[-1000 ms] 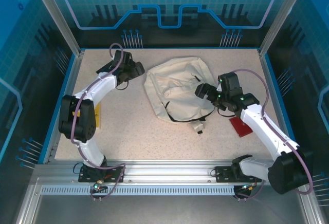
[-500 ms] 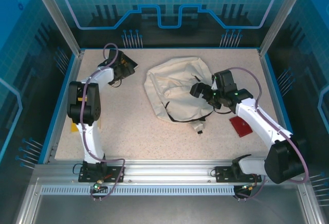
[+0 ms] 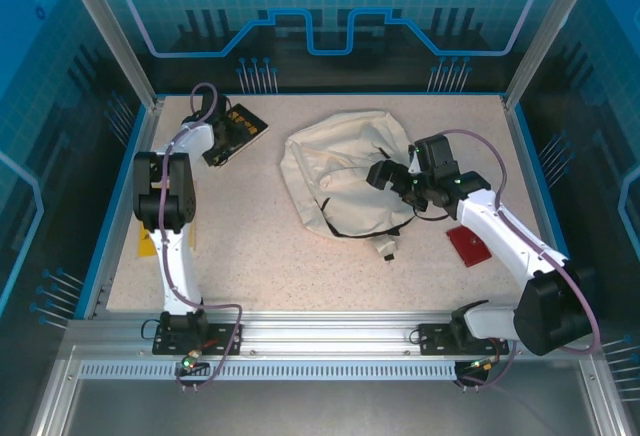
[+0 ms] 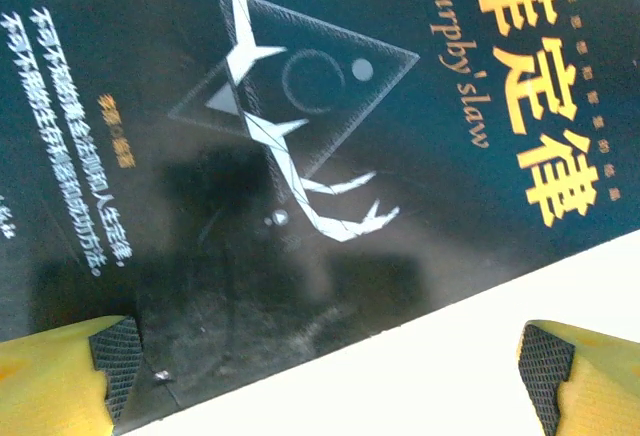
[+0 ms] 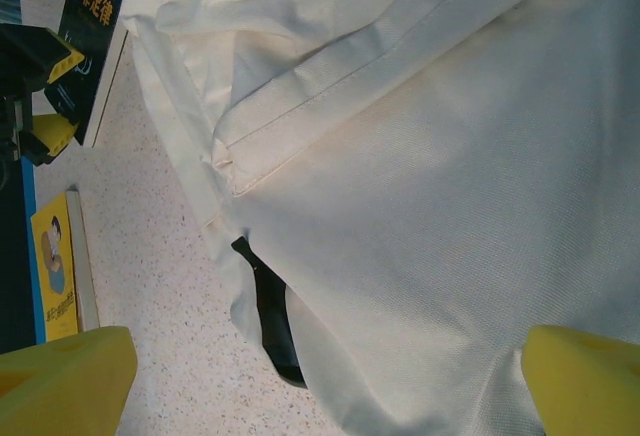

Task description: Pack the student bag

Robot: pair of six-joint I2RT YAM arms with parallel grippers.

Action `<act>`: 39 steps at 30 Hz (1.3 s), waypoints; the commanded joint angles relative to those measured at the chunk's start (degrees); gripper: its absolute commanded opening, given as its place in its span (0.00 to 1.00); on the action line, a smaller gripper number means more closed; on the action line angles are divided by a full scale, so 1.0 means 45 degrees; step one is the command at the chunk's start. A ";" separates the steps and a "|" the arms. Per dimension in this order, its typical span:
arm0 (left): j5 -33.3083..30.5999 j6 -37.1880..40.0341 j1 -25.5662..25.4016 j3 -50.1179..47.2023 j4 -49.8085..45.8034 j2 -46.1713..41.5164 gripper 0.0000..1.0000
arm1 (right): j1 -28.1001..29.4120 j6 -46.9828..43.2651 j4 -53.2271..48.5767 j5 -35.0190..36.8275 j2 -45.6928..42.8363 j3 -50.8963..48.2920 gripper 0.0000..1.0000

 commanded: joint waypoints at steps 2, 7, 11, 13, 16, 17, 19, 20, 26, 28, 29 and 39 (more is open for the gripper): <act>0.1372 -0.0613 0.0079 0.0275 -0.1976 0.0197 0.98 | 0.0150 0.0081 -0.0264 -0.0116 -0.0129 0.0372 1.00; 0.1844 -0.1378 -0.0218 -0.1543 -0.1678 -0.0997 0.99 | 0.0142 0.0184 -0.0182 -0.0028 -0.0196 0.0224 1.00; 0.2202 -0.1642 -0.0533 -0.2835 -0.1472 -0.1783 0.99 | 0.0142 0.0267 -0.0064 -0.0077 -0.0130 0.0125 1.00; 0.2319 -0.1783 -0.0782 -0.3545 -0.1397 -0.2119 0.99 | 0.0162 0.0306 -0.0006 -0.0112 -0.0095 0.0099 1.00; 0.1807 -0.1669 -0.1197 -0.4398 -0.1279 -0.2689 0.99 | 0.0180 0.0358 0.0054 -0.0034 -0.0071 0.0041 1.00; 0.1610 -0.1631 -0.1295 -0.4615 -0.1265 -0.2854 0.99 | 0.0181 0.0384 0.0054 0.0034 -0.0072 0.0011 1.00; 0.1557 -0.1681 -0.1452 -0.5246 -0.1127 -0.3205 0.99 | 0.0198 0.0404 0.0054 0.0127 -0.0081 -0.0038 1.00; 0.1670 -0.1803 -0.1497 -0.5485 -0.1090 -0.3343 0.99 | 0.0201 0.0418 0.0044 0.0176 -0.0071 -0.0037 1.00; 0.2075 -0.2073 -0.2526 -0.6896 -0.0577 -0.4352 0.99 | 0.0274 0.0520 0.0085 0.0228 -0.0002 0.0001 1.00; 0.2305 -0.2212 -0.2860 -0.7304 -0.0556 -0.4609 0.99 | 0.0316 0.0519 0.0093 0.0240 0.0024 0.0041 1.00; 0.2386 -0.2328 -0.3005 -0.7514 -0.0526 -0.4719 0.99 | 0.0328 0.0509 0.0111 0.0272 0.0013 0.0033 1.00; 0.2485 -0.4183 -0.5364 -0.9694 0.0081 -0.7226 0.97 | 0.0512 0.0702 0.0190 0.0392 0.0255 0.0065 1.00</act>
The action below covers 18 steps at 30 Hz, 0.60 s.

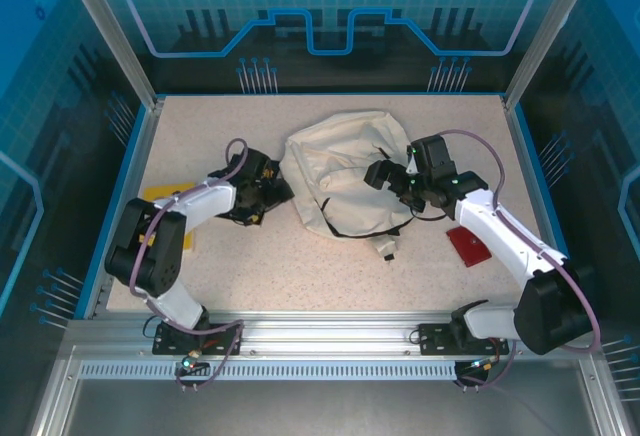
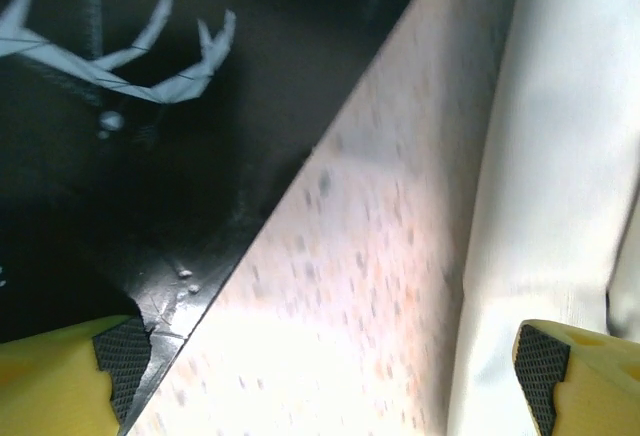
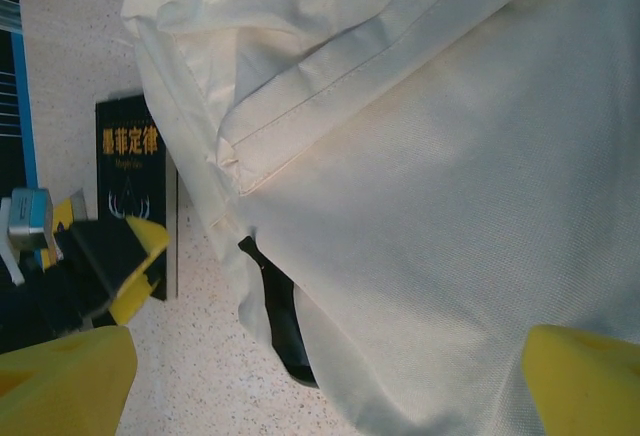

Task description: Pack the student bag

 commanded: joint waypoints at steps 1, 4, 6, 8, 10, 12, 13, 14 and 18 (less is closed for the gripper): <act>0.0665 -0.0699 -0.0865 -0.0105 -0.1517 -0.0547 0.97 | 0.0231 0.0257 0.0161 0.0183 0.0218 0.0055 1.00; -0.0257 0.0127 -0.0841 0.0796 -0.2324 -0.1160 0.96 | 0.0277 0.0353 0.0166 0.0339 0.0311 0.0133 1.00; -0.1311 0.0853 -0.0693 0.1379 -0.2907 -0.1324 0.94 | 0.0344 0.0344 0.0072 0.0369 0.0396 0.0221 1.00; -0.1629 0.1407 -0.0166 0.1739 -0.3256 -0.1244 0.89 | 0.0454 0.0274 0.0015 0.0379 0.0471 0.0291 1.00; -0.1477 0.1683 0.0635 0.1763 -0.3233 -0.1104 0.78 | 0.0615 0.0251 0.0014 0.0428 0.0540 0.0290 1.00; -0.1873 0.1960 0.1245 0.1596 -0.3003 -0.0991 0.74 | 0.0764 0.0251 0.0043 0.0427 0.0640 0.0263 1.00; -0.2208 0.2040 0.1560 0.1550 -0.2965 -0.0880 0.71 | 0.0822 0.0269 0.0040 0.0401 0.0712 0.0295 1.00; -0.2345 0.2147 0.1836 0.1513 -0.2898 -0.0770 0.68 | 0.0889 0.0283 0.0040 0.0345 0.0796 0.0327 1.00; -0.2496 0.2153 0.2808 0.1184 -0.2507 -0.0209 0.57 | 0.1197 0.0244 -0.0013 0.0286 0.1146 0.0644 1.00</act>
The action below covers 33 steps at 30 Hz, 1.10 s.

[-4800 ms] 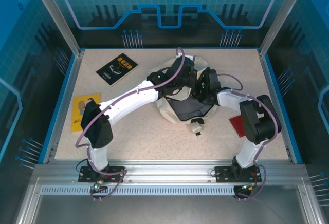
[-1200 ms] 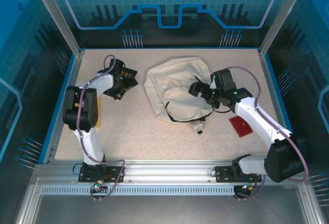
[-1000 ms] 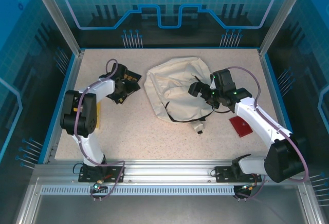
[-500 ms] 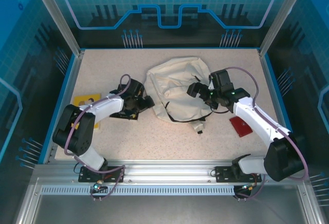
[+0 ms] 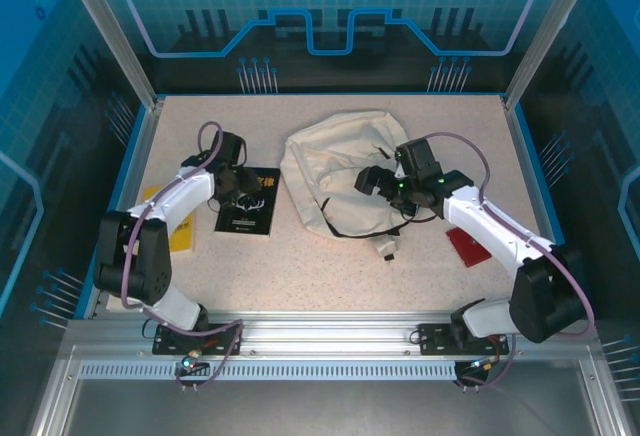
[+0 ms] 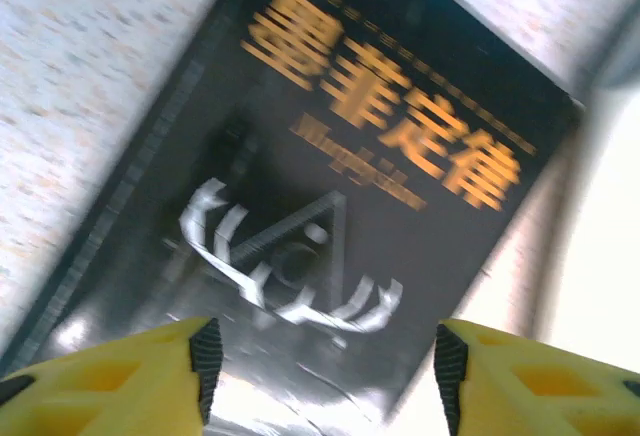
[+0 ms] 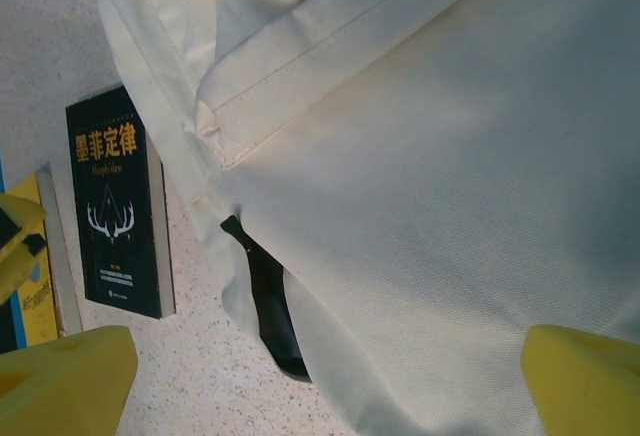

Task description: Pack the student bag

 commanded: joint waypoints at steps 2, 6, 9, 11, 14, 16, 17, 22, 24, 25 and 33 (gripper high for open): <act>-0.0272 0.0276 0.0566 -0.0512 -0.0010 0.0602 0.52 | 0.0467 0.0060 -0.0121 0.0033 0.0324 0.0658 1.00; 0.0251 0.0032 0.0590 -0.1050 0.0326 0.0919 0.50 | 0.0742 0.0020 -0.0140 0.0005 0.0756 0.1048 0.99; 0.0564 -0.0251 0.0590 -0.1673 0.0494 0.1003 0.50 | 0.0980 -0.0146 -0.0304 0.0043 0.1151 0.1483 0.99; 0.1023 -0.0483 0.0570 -0.2201 0.0682 0.0948 0.49 | 0.1206 -0.0291 -0.0459 0.0185 0.1373 0.1830 0.99; 0.1909 -0.1182 0.0399 -0.3218 0.1026 0.0613 0.49 | 0.1631 -0.0568 -0.0699 0.0495 0.1789 0.2382 0.99; 0.2415 -0.1700 0.0004 -0.3922 0.1154 0.0153 0.49 | 0.1983 -0.0791 -0.0904 0.0698 0.2209 0.2862 0.99; 0.2446 -0.1928 -0.0251 -0.4153 0.1121 -0.0098 0.49 | 0.2135 -0.0908 -0.1004 0.0762 0.2436 0.3075 0.98; 0.2527 -0.3374 -0.1730 -0.5364 0.0527 -0.1439 0.52 | 0.3269 -0.1814 -0.1654 0.0842 0.4030 0.4664 0.95; 0.2596 -0.3862 -0.2266 -0.5729 0.0418 -0.1892 0.52 | 0.3676 -0.2092 -0.1935 0.0844 0.4691 0.5266 0.94; 0.2639 -0.4055 -0.2447 -0.5858 0.0358 -0.2078 0.52 | 0.3902 -0.2229 -0.2075 0.0854 0.5062 0.5578 0.92; 0.2290 -0.3402 -0.2411 -0.4923 -0.0871 -0.4517 0.54 | 0.5095 -0.2997 -0.2444 0.0226 0.7578 0.7456 0.68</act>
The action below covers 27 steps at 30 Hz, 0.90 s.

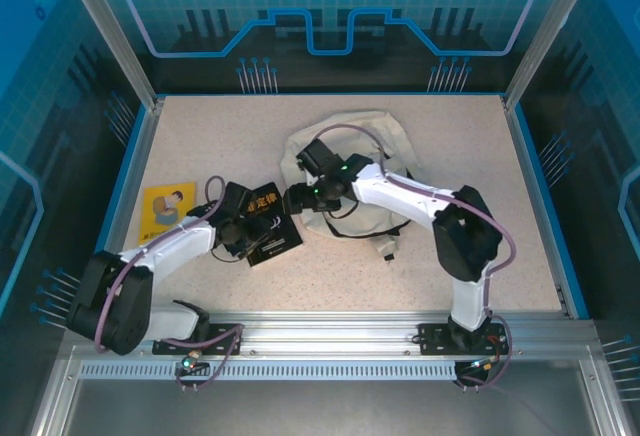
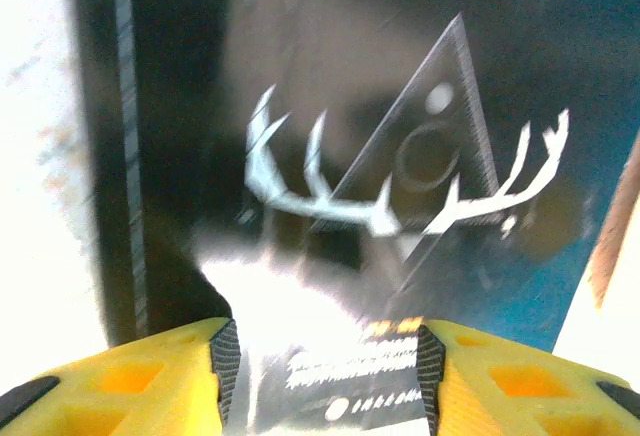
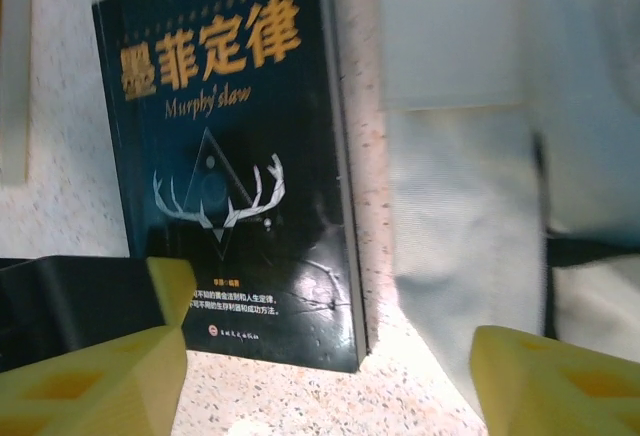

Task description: Pack the student bag

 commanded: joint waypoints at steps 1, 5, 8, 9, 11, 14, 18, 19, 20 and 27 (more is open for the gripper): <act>0.0009 0.0209 0.0200 0.0573 -0.1872 -0.0872 0.54 | 0.0278 -0.0557 -0.0669 -0.0354 0.0910 0.0943 0.64; 0.0413 0.0699 0.1387 0.0449 -0.1806 -0.0922 0.54 | 0.0407 -0.0437 -0.0767 -0.0114 0.1924 0.1695 0.57; 0.0822 0.0905 0.2021 0.0082 -0.1396 -0.0852 0.54 | 0.0503 -0.0449 -0.1173 0.0116 0.2699 0.2360 0.53; 0.0931 0.0950 0.2160 -0.0001 -0.1251 -0.0826 0.54 | 0.0538 -0.0451 -0.1336 0.0324 0.2931 0.2567 0.53; 0.1151 0.1042 0.2345 -0.0161 -0.0975 -0.0700 0.54 | 0.0564 -0.0489 -0.1587 0.0536 0.3330 0.2897 0.53; 0.1503 0.0893 0.2414 -0.0397 -0.0635 -0.0370 0.54 | 0.0565 -0.0547 -0.1746 0.0590 0.3741 0.3095 0.53; 0.1641 0.0660 0.2412 -0.0797 -0.0166 -0.0008 0.56 | 0.0640 -0.0635 -0.1804 0.0327 0.4060 0.3165 0.53; 0.1657 0.0673 0.2417 -0.0854 -0.0078 0.0066 0.56 | 0.0662 -0.0664 -0.1806 0.0288 0.4101 0.3173 0.53; 0.1693 0.0673 0.2412 -0.0880 0.0020 0.0163 0.56 | 0.0699 -0.0702 -0.1801 0.0240 0.4148 0.3182 0.53; 0.2216 0.0895 0.2417 -0.0857 0.0426 0.0878 0.56 | 0.0746 -0.0802 -0.1921 -0.0104 0.4432 0.3261 0.51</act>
